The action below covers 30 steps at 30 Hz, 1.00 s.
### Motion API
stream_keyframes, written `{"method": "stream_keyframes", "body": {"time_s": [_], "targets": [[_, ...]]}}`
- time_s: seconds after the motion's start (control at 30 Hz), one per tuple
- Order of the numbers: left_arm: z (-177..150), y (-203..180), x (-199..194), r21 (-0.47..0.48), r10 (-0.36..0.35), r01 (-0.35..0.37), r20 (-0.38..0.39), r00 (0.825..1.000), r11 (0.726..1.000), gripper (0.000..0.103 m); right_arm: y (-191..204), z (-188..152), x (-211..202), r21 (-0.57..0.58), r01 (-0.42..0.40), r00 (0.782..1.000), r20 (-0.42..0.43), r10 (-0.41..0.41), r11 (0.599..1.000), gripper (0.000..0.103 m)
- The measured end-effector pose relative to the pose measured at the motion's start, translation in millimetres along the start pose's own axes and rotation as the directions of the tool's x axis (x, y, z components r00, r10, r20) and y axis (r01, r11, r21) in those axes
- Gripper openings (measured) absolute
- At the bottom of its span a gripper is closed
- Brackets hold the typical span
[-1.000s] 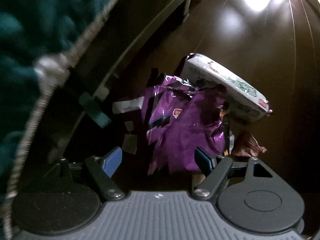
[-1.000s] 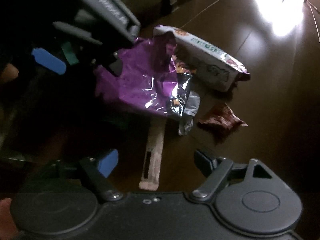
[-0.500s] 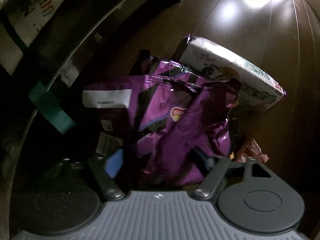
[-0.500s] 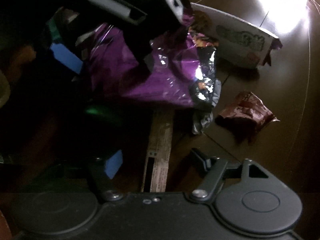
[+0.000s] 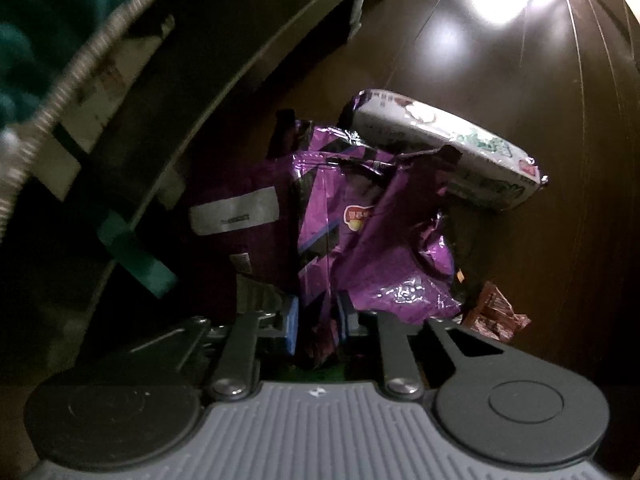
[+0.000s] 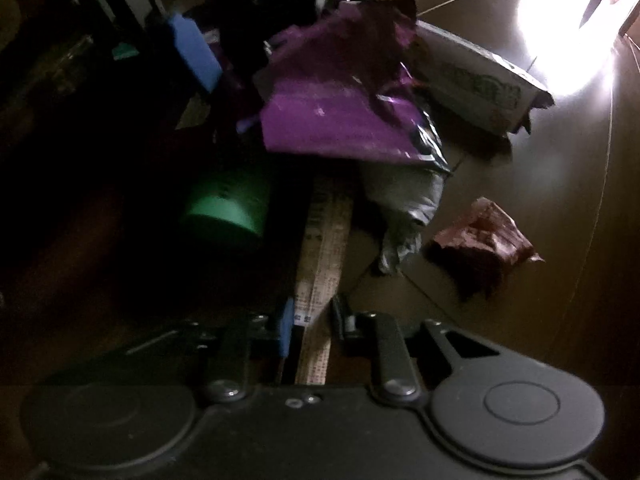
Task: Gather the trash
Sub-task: 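Grasp the purple snack bag with left tool while right tool grasps tan paper strip, then carry snack bag and paper strip to the green bin and release both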
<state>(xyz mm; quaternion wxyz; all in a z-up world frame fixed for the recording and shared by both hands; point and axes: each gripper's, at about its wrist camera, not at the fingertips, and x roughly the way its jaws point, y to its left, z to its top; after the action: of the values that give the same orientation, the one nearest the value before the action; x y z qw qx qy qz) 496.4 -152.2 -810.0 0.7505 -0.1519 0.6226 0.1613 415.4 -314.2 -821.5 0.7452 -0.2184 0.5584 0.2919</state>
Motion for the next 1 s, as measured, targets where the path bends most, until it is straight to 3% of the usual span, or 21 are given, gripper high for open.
{"method": "stream_keyframes", "body": {"time_s": [0.27, 0.53, 0.73, 1.0], "targets": [[-9, -1, -53, 0.029, 0.008, -0.008, -0.001, 1.000, 1.000, 0.015, -16, 1, -60, 0.127, -0.031, 1.000, 0.005, 0.030, 0.991, 0.019], [-22, 2, -155, 0.077, -0.027, 0.029, -0.030, 0.999, 0.997, 0.014, -19, 10, -177, 0.204, -0.016, 1.000, -0.012, 0.018, 0.979, 0.019], [-17, 6, -273, 0.116, -0.085, 0.084, 0.005, 0.996, 0.990, 0.015, -22, 28, -292, 0.207, -0.005, 1.000, -0.002, 0.006, 0.978, 0.019], [5, 34, -452, 0.119, -0.122, 0.108, 0.112, 0.986, 0.987, 0.015, -16, 75, -443, 0.145, 0.007, 0.998, 0.066, -0.016, 0.989, 0.019]]}}
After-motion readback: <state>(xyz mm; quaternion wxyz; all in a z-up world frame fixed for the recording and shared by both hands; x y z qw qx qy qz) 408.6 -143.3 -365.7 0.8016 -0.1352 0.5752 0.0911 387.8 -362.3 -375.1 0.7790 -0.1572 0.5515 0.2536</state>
